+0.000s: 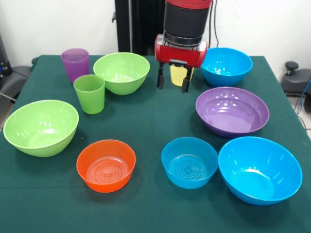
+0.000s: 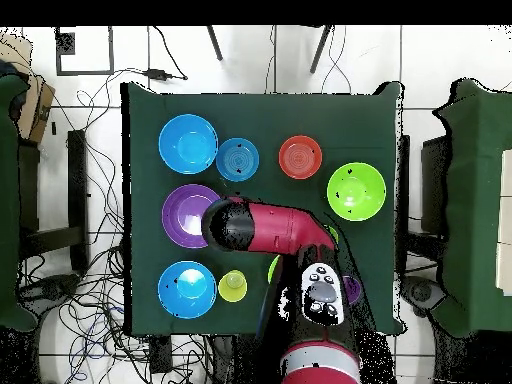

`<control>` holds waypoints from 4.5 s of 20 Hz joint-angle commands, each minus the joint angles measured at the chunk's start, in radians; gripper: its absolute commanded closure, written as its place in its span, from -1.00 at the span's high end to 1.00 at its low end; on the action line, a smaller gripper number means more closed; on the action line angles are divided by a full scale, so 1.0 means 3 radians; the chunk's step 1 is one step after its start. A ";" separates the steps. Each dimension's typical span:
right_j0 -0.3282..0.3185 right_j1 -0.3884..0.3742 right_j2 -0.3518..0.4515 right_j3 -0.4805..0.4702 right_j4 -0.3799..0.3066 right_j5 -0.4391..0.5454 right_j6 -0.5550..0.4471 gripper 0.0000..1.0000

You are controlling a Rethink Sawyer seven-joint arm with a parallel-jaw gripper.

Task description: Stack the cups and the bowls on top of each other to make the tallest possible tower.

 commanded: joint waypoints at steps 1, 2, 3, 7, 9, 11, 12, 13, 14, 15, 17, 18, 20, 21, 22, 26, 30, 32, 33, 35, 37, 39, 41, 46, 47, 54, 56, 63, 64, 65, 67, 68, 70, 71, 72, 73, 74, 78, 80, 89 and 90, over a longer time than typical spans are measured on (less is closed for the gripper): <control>0.0124 0.0110 -0.0095 -0.0328 0.0398 0.0467 0.0922 1.00; 0.0135 0.0133 -0.0110 -0.0348 0.0423 0.0447 0.0961 1.00; 0.0140 0.0179 -0.0128 -0.0379 0.0450 0.0422 0.1004 1.00; 0.0121 0.0353 -0.0166 -0.0423 0.0507 0.0264 0.1105 1.00; 0.0093 0.0478 -0.0156 -0.0475 0.0523 0.0176 0.1117 1.00; 0.0070 0.0597 -0.0165 -0.0543 0.0556 0.0148 0.1138 1.00; 0.0044 0.0622 -0.0149 -0.0548 0.0583 0.0163 0.1147 1.00; 0.0043 0.0710 -0.0160 -0.0615 0.0623 0.0183 0.1182 1.00; 0.0051 0.0743 -0.0185 -0.0645 0.0634 0.0198 0.1203 1.00; 0.0092 0.0829 -0.0239 -0.0720 0.0663 0.0226 0.1262 1.00; 0.0085 0.0929 -0.0229 -0.0792 0.0691 0.0163 0.1230 1.00; 0.0104 0.0946 -0.0237 -0.0809 0.0710 0.0171 0.1233 1.00; 0.0144 0.0970 -0.0263 -0.0829 0.0742 0.0160 0.1243 1.00; 0.0221 0.0958 -0.0315 -0.0850 0.0761 0.0165 0.1295 1.00; 0.0288 0.0936 -0.0363 -0.0901 0.0787 0.0246 0.1332 1.00; 0.0464 0.0912 -0.0456 -0.0989 0.0883 0.0348 0.1432 1.00; 0.0480 0.0953 -0.0451 -0.1083 0.0930 0.0344 0.1373 1.00; 0.0488 0.0963 -0.0461 -0.1143 0.0946 0.0397 0.1343 1.00; 0.0506 0.0968 -0.0484 -0.1192 0.0953 0.0460 0.1344 1.00; 0.0535 0.0973 -0.0518 -0.1246 0.0966 0.0542 0.1350 1.00; 0.0558 0.1007 -0.0540 -0.1323 0.0986 0.0592 0.1369 1.00; 0.0556 0.1048 -0.0535 -0.1384 0.1012 0.0609 0.1374 1.00; 0.0551 0.1088 -0.0537 -0.1445 0.1033 0.0609 0.1366 1.00; 0.0522 0.1207 -0.0526 -0.1577 0.1085 0.0596 0.1343 1.00; 0.0531 0.1207 -0.0536 -0.1576 0.1095 0.0588 0.1350 1.00; 0.0566 0.1352 -0.0552 -0.1597 0.1163 0.0412 0.1381 1.00; 0.0578 0.1372 -0.0564 -0.1570 0.1177 0.0358 0.1386 1.00; 0.0590 0.1419 -0.0606 -0.1577 0.1156 0.0363 0.1291 1.00; 0.0587 0.1429 -0.0605 -0.1582 0.1151 0.0350 0.1278 1.00; 0.0580 0.1437 -0.0594 -0.1576 0.1138 0.0322 0.1251 1.00; 0.0565 0.1452 -0.0572 -0.1558 0.1108 0.0258 0.1196 1.00; 0.0564 0.1453 -0.0569 -0.1546 0.1105 0.0246 0.1192 1.00; 0.0582 0.1454 -0.0588 -0.1532 0.1094 0.0238 0.1196 1.00; 0.0580 0.1454 -0.0583 -0.1522 0.1086 0.0222 0.1185 1.00; 0.0584 0.1457 -0.0593 -0.1521 0.1079 0.0216 0.1182 1.00; 0.0583 0.1458 -0.0607 -0.1525 0.1059 0.0239 0.1157 1.00; 0.0580 0.1463 -0.0610 -0.1527 0.1048 0.0253 0.1138 1.00; 0.0577 0.1523 -0.0597 -0.1545 0.1018 0.0174 0.1099 1.00; 0.0574 0.1522 -0.0608 -0.1564 0.0970 0.0187 0.1028 1.00; 0.0551 0.1542 -0.0589 -0.1702 0.0878 0.0447 0.0807 -1.00; 0.0561 0.1549 -0.0599 -0.1714 0.0882 0.0443 0.0822 -1.00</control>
